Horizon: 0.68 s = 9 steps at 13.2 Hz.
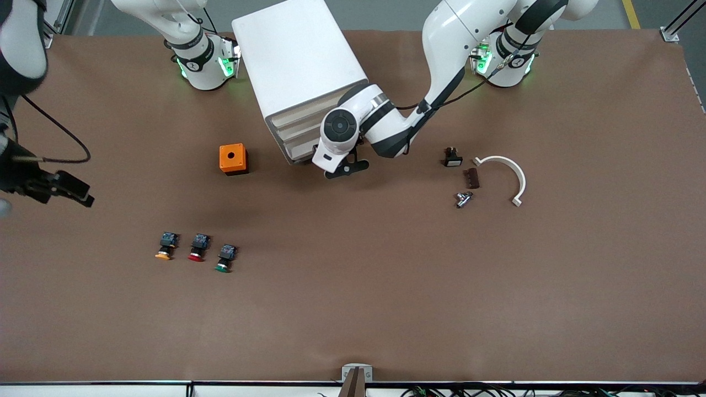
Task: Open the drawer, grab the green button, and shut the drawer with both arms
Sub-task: 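Push the drawer shut with the left gripper while the right gripper withdraws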
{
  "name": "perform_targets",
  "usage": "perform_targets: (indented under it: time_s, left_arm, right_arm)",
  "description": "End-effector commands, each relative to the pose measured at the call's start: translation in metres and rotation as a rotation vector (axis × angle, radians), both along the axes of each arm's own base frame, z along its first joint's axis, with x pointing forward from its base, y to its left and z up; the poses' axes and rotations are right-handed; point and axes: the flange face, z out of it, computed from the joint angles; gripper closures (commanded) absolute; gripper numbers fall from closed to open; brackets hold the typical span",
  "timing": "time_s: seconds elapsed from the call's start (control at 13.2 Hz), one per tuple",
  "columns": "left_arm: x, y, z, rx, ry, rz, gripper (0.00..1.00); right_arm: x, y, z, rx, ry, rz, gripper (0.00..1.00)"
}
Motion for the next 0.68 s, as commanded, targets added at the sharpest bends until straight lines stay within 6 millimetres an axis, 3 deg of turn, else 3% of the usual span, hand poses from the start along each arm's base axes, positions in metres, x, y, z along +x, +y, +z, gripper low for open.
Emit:
perform_targets:
  time_s: [0.0, 0.15, 0.3, 0.45, 0.6]
  left_arm:
    - [-0.018, -0.007, -0.006, 0.014, 0.039, 0.018, 0.00]
    - [-0.024, -0.011, -0.005, 0.008, 0.052, 0.023, 0.00]
    - [-0.008, -0.004, 0.002, 0.000, 0.042, 0.049, 0.00]
    - [0.037, 0.022, 0.028, -0.019, 0.001, 0.108, 0.00]
    - [0.091, 0.070, 0.074, -0.015, -0.031, 0.172, 0.00]
  right_arm:
    - [-0.029, -0.012, 0.025, -0.005, -0.002, -0.015, 0.00]
    - [-0.041, -0.023, 0.037, -0.001, 0.008, -0.032, 0.00]
    - [-0.050, -0.024, 0.044, 0.001, 0.029, -0.033, 0.00]
    - [-0.055, -0.024, 0.044, -0.003, 0.061, -0.030, 0.00]
    - [-0.051, -0.020, 0.049, -0.014, 0.045, -0.020, 0.00]
